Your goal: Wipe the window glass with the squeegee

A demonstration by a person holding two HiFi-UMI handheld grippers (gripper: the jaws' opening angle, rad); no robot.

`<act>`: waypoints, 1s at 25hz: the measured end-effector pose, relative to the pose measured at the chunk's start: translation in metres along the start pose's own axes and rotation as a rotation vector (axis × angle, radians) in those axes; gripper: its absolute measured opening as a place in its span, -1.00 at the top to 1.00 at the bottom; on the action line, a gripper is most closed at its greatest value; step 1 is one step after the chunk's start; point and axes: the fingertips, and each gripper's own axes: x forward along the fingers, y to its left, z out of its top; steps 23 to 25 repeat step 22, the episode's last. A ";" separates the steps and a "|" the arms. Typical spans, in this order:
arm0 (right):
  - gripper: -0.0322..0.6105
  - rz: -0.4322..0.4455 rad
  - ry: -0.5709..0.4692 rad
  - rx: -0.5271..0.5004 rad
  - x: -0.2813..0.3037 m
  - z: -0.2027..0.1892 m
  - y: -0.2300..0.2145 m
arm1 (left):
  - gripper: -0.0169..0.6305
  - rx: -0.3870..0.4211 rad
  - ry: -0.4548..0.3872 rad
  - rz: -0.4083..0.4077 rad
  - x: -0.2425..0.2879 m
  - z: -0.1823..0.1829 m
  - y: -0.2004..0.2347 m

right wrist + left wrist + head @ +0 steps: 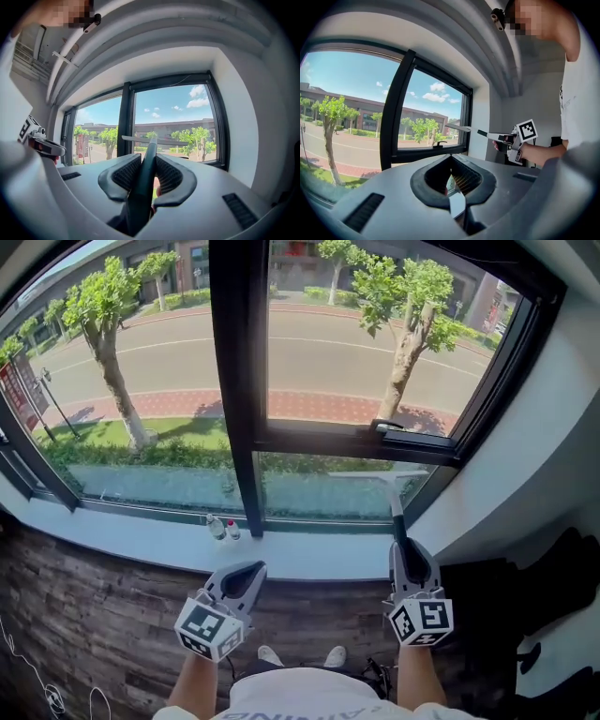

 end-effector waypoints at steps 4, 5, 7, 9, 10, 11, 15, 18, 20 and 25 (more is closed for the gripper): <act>0.59 -0.040 -0.013 0.008 -0.027 0.004 -0.054 | 0.90 0.034 -0.003 -0.018 0.026 0.008 -0.043; 0.59 -0.049 -0.014 0.019 -0.032 0.004 -0.066 | 0.90 0.039 -0.002 -0.019 0.030 0.010 -0.051; 0.59 -0.058 -0.017 0.038 -0.040 0.003 -0.083 | 0.90 0.042 0.005 -0.018 0.037 0.011 -0.064; 0.59 -0.053 -0.021 0.046 -0.042 0.002 -0.093 | 0.90 0.045 0.009 -0.013 0.042 0.012 -0.071; 0.59 -0.047 -0.023 0.046 -0.043 0.002 -0.094 | 0.90 0.049 0.010 -0.012 0.045 0.012 -0.074; 0.59 -0.041 -0.025 0.041 -0.043 0.003 -0.095 | 0.90 0.053 0.008 -0.012 0.047 0.013 -0.076; 0.59 -0.024 -0.032 0.029 -0.041 0.008 -0.098 | 0.90 0.063 -0.002 -0.010 0.051 0.021 -0.082; 0.59 -0.013 -0.034 0.030 -0.041 0.009 -0.098 | 0.90 0.063 -0.002 -0.004 0.051 0.022 -0.083; 0.59 -0.009 -0.031 0.029 -0.040 0.009 -0.096 | 0.90 0.064 -0.001 -0.005 0.050 0.022 -0.084; 0.59 -0.005 -0.029 0.027 -0.040 0.008 -0.095 | 0.90 0.067 0.000 -0.006 0.050 0.022 -0.084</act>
